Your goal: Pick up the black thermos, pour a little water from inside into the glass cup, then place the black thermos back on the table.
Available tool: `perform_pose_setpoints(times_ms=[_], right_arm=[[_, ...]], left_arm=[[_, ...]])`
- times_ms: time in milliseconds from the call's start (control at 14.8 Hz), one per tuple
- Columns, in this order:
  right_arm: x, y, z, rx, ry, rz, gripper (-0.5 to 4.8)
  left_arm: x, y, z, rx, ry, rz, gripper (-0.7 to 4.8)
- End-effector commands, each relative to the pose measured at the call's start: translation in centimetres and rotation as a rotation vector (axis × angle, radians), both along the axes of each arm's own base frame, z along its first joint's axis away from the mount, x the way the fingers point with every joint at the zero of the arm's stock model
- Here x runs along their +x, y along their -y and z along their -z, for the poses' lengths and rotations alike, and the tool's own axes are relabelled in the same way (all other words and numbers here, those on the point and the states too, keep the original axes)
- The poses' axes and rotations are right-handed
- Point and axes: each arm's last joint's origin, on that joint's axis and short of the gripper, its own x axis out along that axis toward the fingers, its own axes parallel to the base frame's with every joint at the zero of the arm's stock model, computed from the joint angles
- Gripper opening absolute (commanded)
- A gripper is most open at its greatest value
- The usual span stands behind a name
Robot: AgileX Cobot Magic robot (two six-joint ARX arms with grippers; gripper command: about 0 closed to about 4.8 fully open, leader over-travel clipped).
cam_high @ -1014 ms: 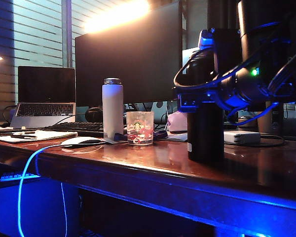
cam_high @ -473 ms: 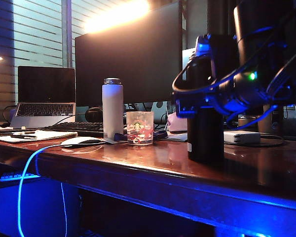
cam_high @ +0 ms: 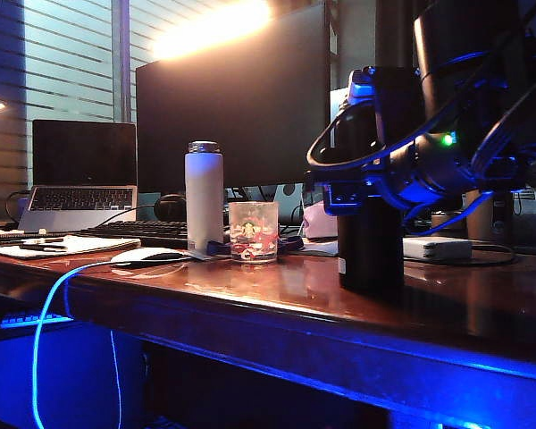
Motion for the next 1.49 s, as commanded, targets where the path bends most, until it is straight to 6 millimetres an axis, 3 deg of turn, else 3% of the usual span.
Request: perform_pose_setpoints(times_ms=[68, 135, 203, 879, 1285, 1488], right_arm=[[0.2, -0.1, -0.4, 0.015, 0.023, 0.002, 2.19], [0.2, -0.1, -0.4, 0.011, 0.018, 0.002, 1.65], [0.1, -0.1, -0.3, 0.007, 0.012, 0.002, 1.47], [0.6, -0.3, -1.3, -0.015, 0.068, 0.053, 1.47], [3.5, -2.1, -4.5, -0.042, 0.074, 0.06, 1.47], [5.6, -2.0, -6.9, -0.031, 0.09, 0.112, 1.48]], left_arm=[[0.0, 0.0, -0.2, -0.005, 0.014, 0.003, -0.02], [0.0, 0.0, -0.2, -0.005, 0.014, 0.003, -0.01], [0.0, 0.0, -0.2, -0.005, 0.015, 0.004, -0.02], [0.0, 0.0, -0.2, -0.005, 0.014, 0.003, -0.02], [0.0, 0.0, -0.2, -0.005, 0.014, 0.004, -0.02], [0.0, 0.0, -0.2, -0.005, 0.014, 0.004, -0.02]])
